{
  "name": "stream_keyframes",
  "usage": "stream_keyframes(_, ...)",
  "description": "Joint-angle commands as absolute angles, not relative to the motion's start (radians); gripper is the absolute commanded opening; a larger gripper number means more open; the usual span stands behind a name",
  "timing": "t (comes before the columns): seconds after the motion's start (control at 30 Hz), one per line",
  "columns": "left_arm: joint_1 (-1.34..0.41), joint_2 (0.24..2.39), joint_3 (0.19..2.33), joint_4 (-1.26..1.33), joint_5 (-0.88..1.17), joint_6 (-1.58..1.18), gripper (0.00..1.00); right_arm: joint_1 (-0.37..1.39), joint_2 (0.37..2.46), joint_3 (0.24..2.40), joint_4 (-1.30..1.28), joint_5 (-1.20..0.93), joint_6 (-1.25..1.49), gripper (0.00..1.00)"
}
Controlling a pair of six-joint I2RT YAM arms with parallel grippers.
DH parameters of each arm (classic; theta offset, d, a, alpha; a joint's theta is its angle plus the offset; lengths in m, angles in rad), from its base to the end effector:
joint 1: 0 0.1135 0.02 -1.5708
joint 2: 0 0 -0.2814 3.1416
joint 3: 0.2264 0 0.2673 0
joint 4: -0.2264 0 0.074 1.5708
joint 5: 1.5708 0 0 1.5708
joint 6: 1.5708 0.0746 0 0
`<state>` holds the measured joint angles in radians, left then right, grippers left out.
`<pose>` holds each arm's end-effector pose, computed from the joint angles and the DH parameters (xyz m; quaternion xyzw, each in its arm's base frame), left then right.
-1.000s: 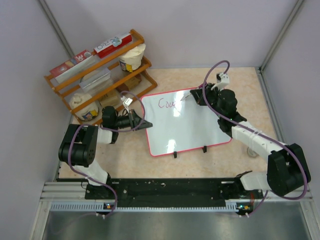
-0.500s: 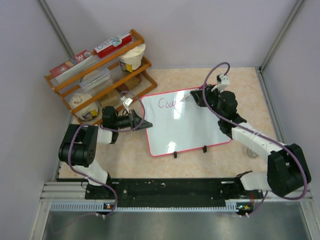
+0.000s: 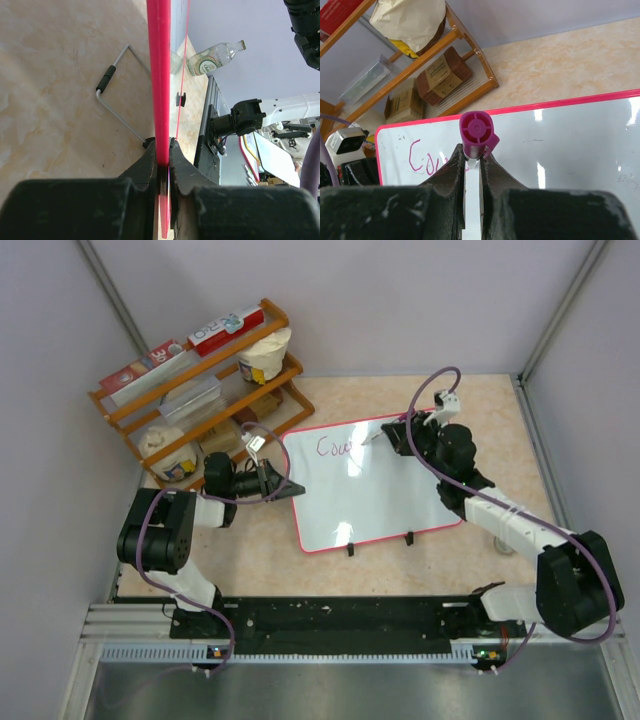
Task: Write a sentence on the whiteboard
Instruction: Write with the whiteboard marker on the whiteboard.
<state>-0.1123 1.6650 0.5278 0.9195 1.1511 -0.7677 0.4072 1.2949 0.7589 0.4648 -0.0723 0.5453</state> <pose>0.3027 -0.1027 0.1599 0.1121 0.7290 -0.6077 0.2944 0.3155 0.1420 0.2923 0.0259 0.7313 0.3357 0.5931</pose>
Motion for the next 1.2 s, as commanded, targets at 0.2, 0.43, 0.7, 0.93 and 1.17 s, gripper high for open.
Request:
stream_keyframes(0.2, -0.112, 1.651, 0.546, 0.945, 1.108, -0.689, 0.0, 0.39, 1.253, 0.762, 0.425, -0.041, 0.503, 0.0)
stream_keyframes(0.43, -0.112, 1.651, 0.546, 0.943, 1.106, -0.687, 0.0, 0.388, 1.195, 0.765, 0.448, -0.035, 0.514, 0.0)
stream_keyframes(0.7, -0.112, 1.649, 0.546, 0.945, 1.106, -0.687, 0.0, 0.385, 1.233, 0.827, 0.416, -0.018, 0.5, 0.0)
stream_keyframes(0.93, -0.112, 1.648, 0.546, 0.943, 1.108, -0.687, 0.0, 0.376, 1.262, 0.83, 0.439, -0.029, 0.514, 0.0)
stream_keyframes(1.17, -0.113, 1.649, 0.546, 0.943, 1.108, -0.689, 0.0, 0.374, 1.282, 0.831, 0.436, -0.038, 0.514, 0.0)
